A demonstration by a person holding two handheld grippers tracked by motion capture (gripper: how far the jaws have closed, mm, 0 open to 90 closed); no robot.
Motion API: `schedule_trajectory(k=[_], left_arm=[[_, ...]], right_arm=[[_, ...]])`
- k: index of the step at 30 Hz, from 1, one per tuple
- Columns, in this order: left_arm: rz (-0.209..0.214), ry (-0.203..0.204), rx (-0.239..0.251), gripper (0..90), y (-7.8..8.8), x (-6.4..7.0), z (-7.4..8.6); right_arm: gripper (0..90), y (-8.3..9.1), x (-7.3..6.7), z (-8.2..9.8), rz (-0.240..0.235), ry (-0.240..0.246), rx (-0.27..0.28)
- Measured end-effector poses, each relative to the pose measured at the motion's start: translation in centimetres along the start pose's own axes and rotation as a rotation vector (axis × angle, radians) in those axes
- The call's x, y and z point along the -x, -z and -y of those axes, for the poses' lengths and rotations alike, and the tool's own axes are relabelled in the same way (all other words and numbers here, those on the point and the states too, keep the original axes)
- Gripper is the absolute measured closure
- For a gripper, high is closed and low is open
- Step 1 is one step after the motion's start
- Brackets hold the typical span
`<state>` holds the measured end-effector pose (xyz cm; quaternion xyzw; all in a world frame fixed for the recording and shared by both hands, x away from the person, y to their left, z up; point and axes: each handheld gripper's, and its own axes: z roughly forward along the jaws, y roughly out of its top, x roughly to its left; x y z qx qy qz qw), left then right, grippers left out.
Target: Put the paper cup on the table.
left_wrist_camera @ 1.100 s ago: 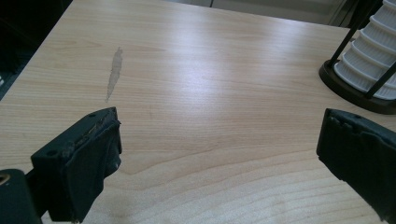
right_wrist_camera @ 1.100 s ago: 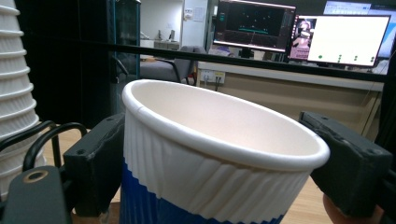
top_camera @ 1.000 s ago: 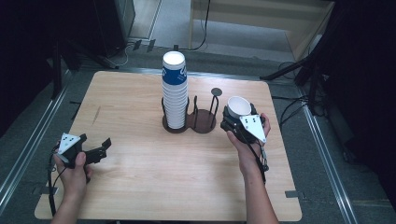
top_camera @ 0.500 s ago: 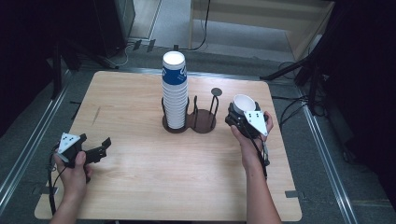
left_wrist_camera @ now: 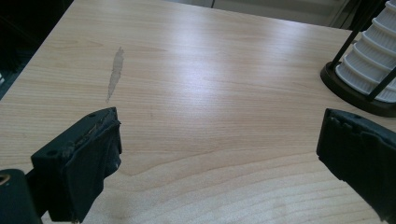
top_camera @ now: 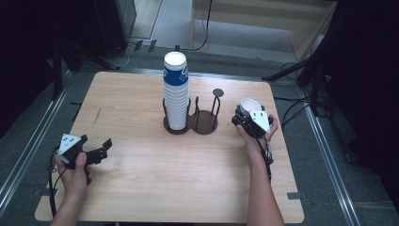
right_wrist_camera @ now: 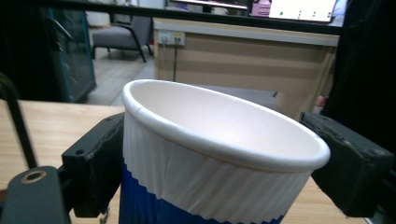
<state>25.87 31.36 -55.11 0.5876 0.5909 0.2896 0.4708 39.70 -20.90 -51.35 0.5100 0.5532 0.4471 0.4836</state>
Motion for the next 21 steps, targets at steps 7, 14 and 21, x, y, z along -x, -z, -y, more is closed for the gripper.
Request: schedule_trajectory(k=[7,14,21], left_arm=[[0.001,0.007,-0.001,0.8,0.0,0.0,0.0],[0.005,0.005,0.001,0.8,0.0,0.0,0.0],[0.008,0.006,0.002,0.8,0.0,-0.1,0.0]], right_arm=[[12.1,-0.7,-0.1,1.1,0.023,0.041,-0.039],[12.0,-1.1,-0.1,1.6,0.032,0.061,-0.061],[11.8,-1.3,0.1,1.9,0.044,0.065,-0.096]])
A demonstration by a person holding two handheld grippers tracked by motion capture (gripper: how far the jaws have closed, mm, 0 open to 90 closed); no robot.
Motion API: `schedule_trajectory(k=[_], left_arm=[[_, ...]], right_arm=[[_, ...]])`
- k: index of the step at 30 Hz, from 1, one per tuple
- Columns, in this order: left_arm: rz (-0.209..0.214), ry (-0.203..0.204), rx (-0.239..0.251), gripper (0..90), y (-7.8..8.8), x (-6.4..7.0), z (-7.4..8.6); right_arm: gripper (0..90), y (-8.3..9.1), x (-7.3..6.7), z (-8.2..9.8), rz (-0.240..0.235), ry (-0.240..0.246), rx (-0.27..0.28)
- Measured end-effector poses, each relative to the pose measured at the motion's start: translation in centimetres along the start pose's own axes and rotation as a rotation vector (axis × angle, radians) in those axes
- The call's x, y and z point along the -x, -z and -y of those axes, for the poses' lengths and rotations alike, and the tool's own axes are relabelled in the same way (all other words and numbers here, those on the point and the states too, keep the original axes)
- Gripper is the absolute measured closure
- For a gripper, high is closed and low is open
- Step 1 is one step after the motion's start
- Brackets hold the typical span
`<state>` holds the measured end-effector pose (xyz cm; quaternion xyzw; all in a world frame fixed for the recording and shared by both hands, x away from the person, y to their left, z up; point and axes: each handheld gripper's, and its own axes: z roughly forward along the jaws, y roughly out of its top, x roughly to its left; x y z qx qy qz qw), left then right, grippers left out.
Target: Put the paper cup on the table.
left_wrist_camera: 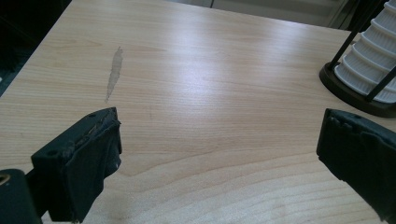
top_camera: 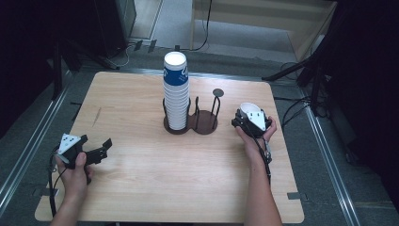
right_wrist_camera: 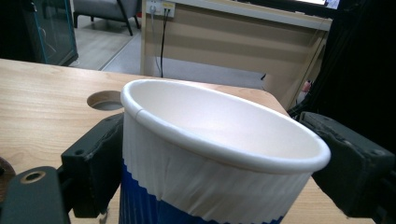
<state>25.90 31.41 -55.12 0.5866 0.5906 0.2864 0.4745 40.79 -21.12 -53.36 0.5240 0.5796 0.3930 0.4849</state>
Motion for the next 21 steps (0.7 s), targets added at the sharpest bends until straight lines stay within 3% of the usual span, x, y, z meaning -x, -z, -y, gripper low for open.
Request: schedule_trajectory(k=[5,21], left_arm=[[0.000,-0.005,0.000,0.8,0.02,0.03,0.01],[-0.002,-0.013,0.001,0.8,0.06,0.06,0.01]], right_arm=[[11.5,-0.07,-0.07,0.18,0.003,0.021,-0.010],[11.5,0.66,0.18,0.16,-0.030,-0.004,-0.044]])
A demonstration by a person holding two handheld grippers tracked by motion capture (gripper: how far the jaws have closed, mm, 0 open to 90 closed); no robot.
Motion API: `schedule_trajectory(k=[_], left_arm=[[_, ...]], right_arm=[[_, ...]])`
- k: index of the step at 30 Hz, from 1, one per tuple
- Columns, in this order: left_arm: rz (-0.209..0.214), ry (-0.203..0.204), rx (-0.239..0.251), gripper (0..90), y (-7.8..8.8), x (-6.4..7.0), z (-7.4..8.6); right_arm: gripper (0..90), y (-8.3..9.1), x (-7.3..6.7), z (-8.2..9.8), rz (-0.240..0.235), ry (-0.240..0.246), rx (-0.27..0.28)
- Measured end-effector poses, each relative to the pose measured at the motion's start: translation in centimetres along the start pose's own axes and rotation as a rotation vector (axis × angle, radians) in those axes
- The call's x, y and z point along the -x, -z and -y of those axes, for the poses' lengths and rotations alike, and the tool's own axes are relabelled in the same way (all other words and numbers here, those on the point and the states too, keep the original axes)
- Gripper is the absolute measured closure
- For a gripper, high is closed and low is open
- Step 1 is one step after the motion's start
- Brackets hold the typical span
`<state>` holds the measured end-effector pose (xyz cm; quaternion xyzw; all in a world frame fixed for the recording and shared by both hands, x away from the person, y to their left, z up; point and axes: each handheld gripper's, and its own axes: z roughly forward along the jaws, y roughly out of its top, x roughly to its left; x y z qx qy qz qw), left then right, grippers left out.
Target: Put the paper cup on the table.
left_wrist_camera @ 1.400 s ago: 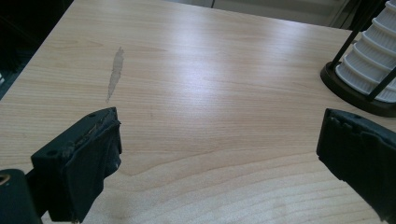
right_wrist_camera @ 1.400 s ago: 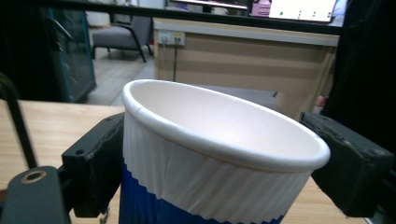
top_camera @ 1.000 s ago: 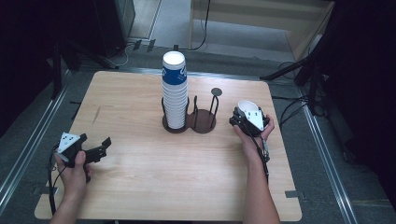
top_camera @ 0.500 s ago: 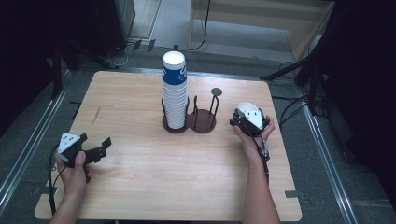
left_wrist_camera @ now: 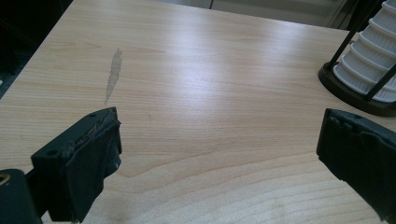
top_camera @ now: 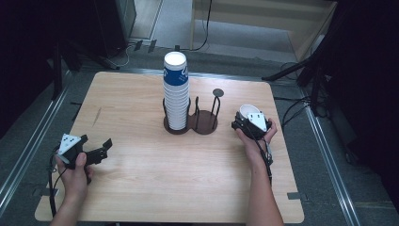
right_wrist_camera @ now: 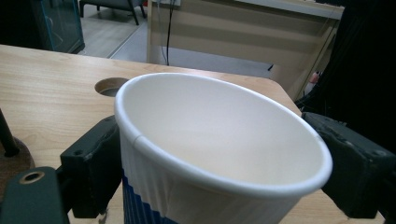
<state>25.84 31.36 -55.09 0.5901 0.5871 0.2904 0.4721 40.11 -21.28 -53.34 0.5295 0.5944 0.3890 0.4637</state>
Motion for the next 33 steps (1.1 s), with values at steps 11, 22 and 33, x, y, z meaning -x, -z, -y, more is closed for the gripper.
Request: schedule_trajectory(k=[11,22,33], left_arm=[[-0.003,0.000,0.008,0.8,0.0,0.0,0.0],[-0.001,0.003,0.011,0.8,0.0,0.0,0.0],[0.000,0.003,0.007,0.9,0.0,0.0,0.0]], right_arm=[[12.3,0.2,-0.3,0.2,-0.002,0.016,-0.027],[0.0,0.8,-0.6,-0.8,-0.075,-0.072,-0.045],[0.0,2.8,-0.4,-2.5,-0.099,-0.072,-0.019]])
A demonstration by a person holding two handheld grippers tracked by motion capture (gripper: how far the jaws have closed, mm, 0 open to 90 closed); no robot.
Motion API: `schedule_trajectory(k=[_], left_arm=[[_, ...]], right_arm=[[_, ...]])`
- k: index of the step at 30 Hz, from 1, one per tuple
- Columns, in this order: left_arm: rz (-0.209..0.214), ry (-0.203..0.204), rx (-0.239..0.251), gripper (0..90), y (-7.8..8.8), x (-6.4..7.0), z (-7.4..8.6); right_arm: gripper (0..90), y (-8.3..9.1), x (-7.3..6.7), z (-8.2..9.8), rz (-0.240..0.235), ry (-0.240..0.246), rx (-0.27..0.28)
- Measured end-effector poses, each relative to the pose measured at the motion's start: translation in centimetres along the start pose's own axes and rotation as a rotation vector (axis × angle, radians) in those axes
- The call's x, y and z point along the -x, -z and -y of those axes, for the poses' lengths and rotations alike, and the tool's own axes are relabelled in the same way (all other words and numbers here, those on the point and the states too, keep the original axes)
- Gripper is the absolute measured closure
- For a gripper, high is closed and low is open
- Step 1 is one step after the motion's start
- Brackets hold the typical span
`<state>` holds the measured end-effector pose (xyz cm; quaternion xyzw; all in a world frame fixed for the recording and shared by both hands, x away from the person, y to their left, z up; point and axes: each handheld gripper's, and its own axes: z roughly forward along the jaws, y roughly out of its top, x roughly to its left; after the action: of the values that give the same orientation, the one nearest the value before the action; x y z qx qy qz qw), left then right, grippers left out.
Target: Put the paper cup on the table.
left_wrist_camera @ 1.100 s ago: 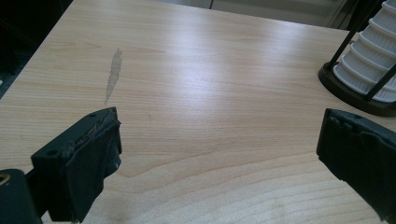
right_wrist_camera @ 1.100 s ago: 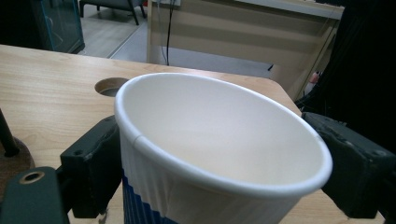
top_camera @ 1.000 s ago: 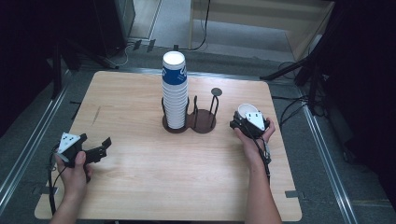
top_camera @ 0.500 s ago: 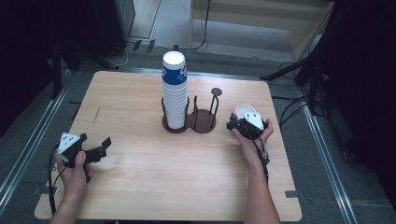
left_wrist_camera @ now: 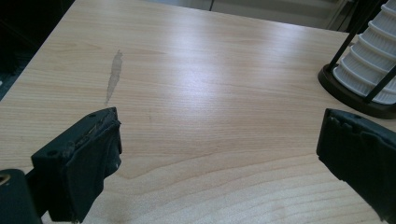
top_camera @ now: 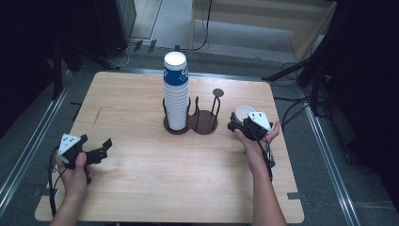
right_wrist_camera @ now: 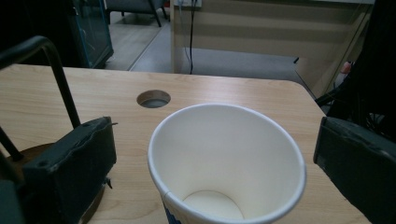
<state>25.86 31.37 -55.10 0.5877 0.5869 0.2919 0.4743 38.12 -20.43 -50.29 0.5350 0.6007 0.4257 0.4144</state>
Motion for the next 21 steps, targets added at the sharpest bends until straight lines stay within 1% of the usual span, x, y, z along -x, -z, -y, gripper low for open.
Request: schedule_trajectory(k=[4,11,16,20,21], left_arm=[[0.000,0.000,0.000,0.8,0.0,0.0,0.0],[-0.001,0.001,0.002,0.8,0.0,0.0,0.0],[0.000,-0.002,0.001,0.8,0.0,0.0,0.0],[0.000,-0.003,0.001,0.8,0.0,0.0,0.0],[0.000,-0.002,0.001,0.8,0.0,0.0,0.0]], right_arm=[[0.0,1.2,0.6,-0.4,-0.014,-0.029,0.013],[0.0,3.0,1.5,-0.6,-0.022,-0.021,0.034],[0.0,4.1,2.2,-0.3,-0.021,-0.017,0.046],[0.0,5.0,2.7,0.1,-0.022,-0.026,0.052],[0.0,5.3,2.9,0.3,-0.020,-0.034,0.052]])
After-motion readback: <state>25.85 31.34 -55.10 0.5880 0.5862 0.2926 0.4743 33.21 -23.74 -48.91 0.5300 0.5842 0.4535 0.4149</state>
